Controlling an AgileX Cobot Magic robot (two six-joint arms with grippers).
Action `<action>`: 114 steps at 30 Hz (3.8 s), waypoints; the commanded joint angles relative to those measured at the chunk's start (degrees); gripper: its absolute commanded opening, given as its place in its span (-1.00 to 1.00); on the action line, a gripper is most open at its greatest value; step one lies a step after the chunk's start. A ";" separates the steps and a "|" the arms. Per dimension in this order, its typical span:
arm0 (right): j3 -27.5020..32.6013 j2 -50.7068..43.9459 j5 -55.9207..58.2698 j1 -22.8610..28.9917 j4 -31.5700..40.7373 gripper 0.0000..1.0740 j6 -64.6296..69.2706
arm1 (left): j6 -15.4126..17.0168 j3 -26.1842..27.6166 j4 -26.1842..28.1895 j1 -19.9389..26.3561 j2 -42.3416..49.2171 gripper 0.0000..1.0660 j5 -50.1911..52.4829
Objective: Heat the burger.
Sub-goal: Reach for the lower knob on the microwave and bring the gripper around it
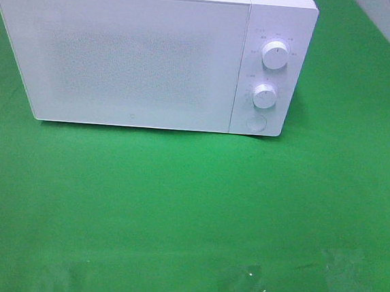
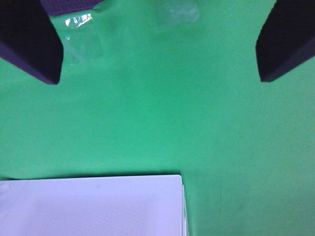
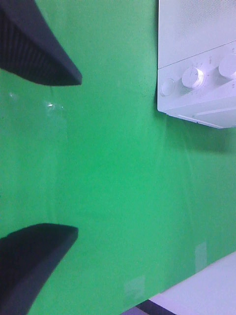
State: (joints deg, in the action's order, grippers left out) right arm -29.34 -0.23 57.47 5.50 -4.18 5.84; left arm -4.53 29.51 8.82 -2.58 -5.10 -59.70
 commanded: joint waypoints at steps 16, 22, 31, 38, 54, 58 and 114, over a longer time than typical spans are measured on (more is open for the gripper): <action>0.17 -1.38 0.00 -0.34 0.23 0.37 0.17 | 0.29 -0.29 0.63 0.06 6.88 0.88 0.52; 0.17 -1.38 0.00 -0.29 0.23 0.37 0.17 | 0.29 -0.29 0.63 0.06 6.88 0.88 0.52; -0.80 -1.38 -1.43 -0.23 0.34 0.37 0.29 | 0.29 -0.29 0.63 0.06 6.88 0.88 0.52; -1.15 0.63 -9.40 -0.23 -0.06 0.37 0.46 | 0.29 -0.29 0.63 0.06 6.88 0.88 0.52; -1.03 16.33 -28.19 -0.17 -0.23 0.37 2.12 | 0.29 -0.29 0.57 0.06 6.82 0.88 0.52; -0.63 18.74 -31.00 -0.17 -0.23 0.37 2.12 | 0.29 -0.29 0.57 0.06 6.82 0.88 0.52; 16.56 81.25 -117.86 0.06 9.63 0.37 -5.84 | 0.29 -0.29 0.40 0.06 6.82 0.88 0.52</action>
State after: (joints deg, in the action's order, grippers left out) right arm -12.83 81.02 -58.56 5.84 5.61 1.03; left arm -4.47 29.45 8.94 -2.58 0.29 -59.59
